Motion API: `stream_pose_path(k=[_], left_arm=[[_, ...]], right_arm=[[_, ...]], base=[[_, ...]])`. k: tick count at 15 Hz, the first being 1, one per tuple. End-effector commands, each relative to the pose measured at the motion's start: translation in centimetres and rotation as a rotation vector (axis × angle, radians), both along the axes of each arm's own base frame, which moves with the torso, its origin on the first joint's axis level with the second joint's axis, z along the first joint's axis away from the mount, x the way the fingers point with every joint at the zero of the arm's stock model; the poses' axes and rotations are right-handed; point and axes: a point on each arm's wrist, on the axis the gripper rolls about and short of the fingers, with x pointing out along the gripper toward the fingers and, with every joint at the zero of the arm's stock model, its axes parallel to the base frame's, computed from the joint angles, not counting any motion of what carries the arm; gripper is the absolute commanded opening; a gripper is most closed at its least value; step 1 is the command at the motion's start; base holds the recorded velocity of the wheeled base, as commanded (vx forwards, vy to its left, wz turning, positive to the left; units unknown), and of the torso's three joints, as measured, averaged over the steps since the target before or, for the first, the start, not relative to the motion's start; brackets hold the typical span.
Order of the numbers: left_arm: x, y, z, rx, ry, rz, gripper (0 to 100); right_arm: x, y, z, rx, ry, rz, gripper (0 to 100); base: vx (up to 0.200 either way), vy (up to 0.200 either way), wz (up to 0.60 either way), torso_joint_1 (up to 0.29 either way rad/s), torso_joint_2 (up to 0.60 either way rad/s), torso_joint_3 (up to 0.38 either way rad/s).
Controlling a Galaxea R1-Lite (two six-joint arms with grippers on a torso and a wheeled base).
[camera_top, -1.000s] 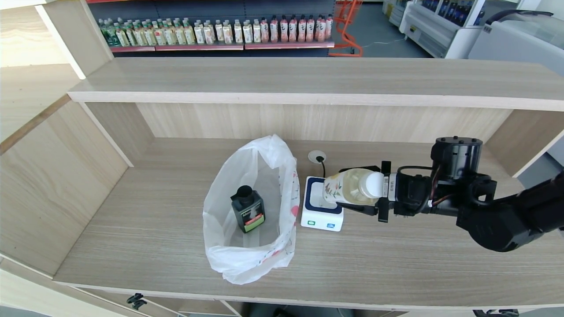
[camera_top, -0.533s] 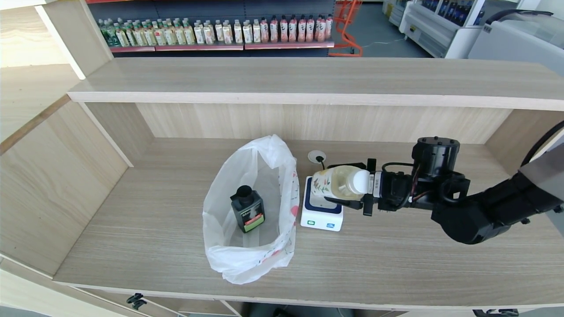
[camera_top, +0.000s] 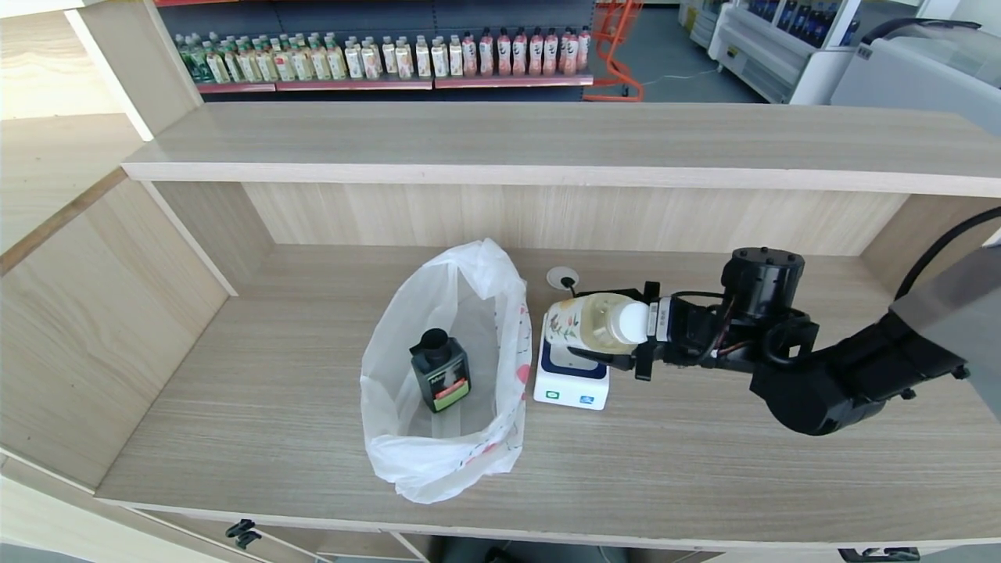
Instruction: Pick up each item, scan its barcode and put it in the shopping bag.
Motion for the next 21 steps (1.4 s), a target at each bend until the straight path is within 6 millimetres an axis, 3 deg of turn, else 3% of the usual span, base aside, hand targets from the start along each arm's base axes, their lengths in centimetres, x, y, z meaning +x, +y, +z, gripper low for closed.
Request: stream_pose_path(k=[1, 6, 8, 11, 21], left_arm=[[0.0, 0.0, 0.0, 0.000, 0.002, 0.000, 100], [0.0, 0.0, 0.0, 0.000, 0.000, 0.000, 100], [0.0, 0.0, 0.0, 0.000, 0.002, 0.000, 100], [0.0, 0.0, 0.0, 0.000, 0.002, 0.000, 100], [0.0, 0.0, 0.0, 0.000, 0.002, 0.000, 100]], right_arm=[[-0.9, -0.4, 2.3, 0.058, 0.010, -0.007, 0], [-8.0, -4.1, 10.7, 0.321, 0.260, -0.088, 0], [-8.8, -4.3, 11.9, 0.396, 0.329, -0.117, 0], [-9.2, -4.4, 10.7, 0.416, 0.409, -0.160, 0], [-9.9, -4.1, 9.5, 0.489, 0.635, -0.221, 0]], base=[[0.000, 0.000, 0.00, 0.000, 0.00, 0.000], [0.000, 0.000, 0.00, 0.000, 0.00, 0.000], [0.000, 0.000, 0.00, 0.000, 0.00, 0.000], [0.000, 0.000, 0.00, 0.000, 0.00, 0.000], [0.000, 0.000, 0.00, 0.000, 0.00, 0.000]])
